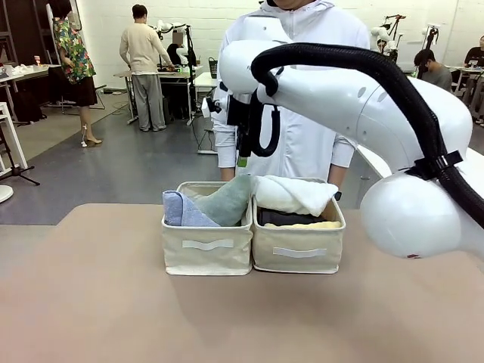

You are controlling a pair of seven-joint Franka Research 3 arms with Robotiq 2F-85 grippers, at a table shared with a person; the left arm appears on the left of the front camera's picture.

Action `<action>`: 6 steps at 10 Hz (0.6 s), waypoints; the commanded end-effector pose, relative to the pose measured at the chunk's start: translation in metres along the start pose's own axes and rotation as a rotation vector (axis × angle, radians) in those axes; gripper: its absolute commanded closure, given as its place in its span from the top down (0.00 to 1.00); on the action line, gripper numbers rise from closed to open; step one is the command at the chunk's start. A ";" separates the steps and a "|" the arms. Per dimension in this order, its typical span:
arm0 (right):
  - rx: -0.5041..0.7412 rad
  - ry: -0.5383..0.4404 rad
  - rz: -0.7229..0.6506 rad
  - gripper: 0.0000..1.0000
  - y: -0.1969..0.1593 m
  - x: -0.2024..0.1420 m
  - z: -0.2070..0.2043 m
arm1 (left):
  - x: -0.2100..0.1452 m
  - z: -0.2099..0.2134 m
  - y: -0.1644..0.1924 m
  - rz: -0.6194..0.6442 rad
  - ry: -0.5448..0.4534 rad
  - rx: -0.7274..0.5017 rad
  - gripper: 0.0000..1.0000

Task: Sort the towels based on their folding style.
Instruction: Pick up another triangle-folded towel from the table and place it in the left Fabric basket.

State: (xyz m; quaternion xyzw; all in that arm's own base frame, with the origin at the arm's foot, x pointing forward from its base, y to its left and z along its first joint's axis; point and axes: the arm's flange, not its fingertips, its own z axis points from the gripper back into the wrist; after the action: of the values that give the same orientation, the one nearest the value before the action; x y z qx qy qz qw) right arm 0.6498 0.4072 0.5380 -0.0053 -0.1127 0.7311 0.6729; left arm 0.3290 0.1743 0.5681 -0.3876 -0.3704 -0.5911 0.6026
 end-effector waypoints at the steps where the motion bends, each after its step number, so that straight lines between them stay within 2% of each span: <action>1: -0.051 -0.037 -0.007 1.00 0.147 -0.088 -0.024 | 0.000 0.001 0.000 -0.028 -0.016 0.007 1.00; 4: -0.062 -0.077 -0.103 1.00 0.181 -0.145 -0.020 | 0.000 0.001 0.000 -0.028 -0.016 0.007 1.00; 6: -0.081 -0.090 -0.168 1.00 0.201 -0.171 -0.021 | 0.000 0.001 0.000 -0.028 -0.016 0.007 1.00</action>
State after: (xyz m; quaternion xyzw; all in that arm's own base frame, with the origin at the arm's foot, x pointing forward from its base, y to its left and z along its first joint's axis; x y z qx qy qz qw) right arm 0.6787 0.3450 0.5673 -0.0011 -0.1460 0.6858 0.7130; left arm 0.3289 0.1745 0.5681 -0.3876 -0.3705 -0.5910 0.6027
